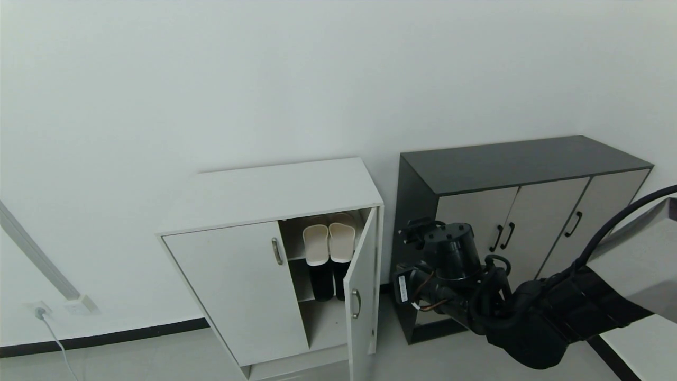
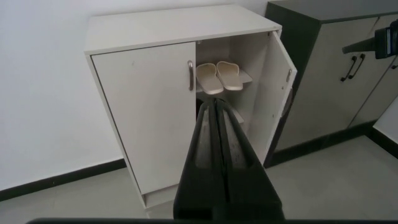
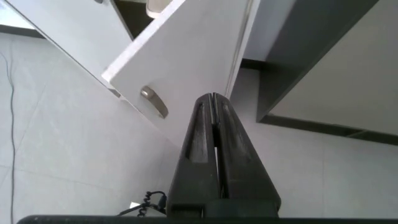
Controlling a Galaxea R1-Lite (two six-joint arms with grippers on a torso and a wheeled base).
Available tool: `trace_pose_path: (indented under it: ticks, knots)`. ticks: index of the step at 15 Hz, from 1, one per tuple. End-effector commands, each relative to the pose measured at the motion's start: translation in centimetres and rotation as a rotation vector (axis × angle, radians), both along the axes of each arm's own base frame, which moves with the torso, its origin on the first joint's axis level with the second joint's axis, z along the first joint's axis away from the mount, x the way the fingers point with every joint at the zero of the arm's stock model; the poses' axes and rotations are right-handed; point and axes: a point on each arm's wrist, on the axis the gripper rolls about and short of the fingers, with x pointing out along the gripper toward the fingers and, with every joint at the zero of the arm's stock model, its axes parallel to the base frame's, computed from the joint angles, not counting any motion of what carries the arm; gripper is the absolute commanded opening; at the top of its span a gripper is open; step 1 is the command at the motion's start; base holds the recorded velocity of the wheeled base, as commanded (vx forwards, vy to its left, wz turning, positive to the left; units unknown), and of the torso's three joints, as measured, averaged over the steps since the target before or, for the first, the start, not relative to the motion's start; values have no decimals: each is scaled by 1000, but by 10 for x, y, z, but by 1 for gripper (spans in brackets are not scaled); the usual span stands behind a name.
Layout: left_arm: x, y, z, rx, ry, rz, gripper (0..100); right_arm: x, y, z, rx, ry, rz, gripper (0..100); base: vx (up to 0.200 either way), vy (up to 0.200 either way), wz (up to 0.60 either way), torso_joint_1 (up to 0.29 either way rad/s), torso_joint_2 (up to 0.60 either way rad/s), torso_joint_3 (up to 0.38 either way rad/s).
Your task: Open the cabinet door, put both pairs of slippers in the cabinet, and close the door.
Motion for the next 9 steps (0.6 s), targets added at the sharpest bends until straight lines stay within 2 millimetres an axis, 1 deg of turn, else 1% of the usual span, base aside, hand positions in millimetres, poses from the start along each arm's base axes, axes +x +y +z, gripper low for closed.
trace_pose_path:
  ticks: [1, 5, 9]
  knots:
    - [0, 0, 0, 0, 1, 0, 0, 0, 1, -3, -5, 5, 0, 0, 0, 0, 0, 0, 0, 0]
    - [0, 0, 0, 0, 1, 0, 0, -1, 0, -5, -10, 12, 3, 0, 0, 0, 600, -2, 4, 1]
    - [0, 0, 0, 0, 1, 0, 0, -1, -1, -4, -10, 12, 1, 0, 0, 0, 0, 0, 0, 0]
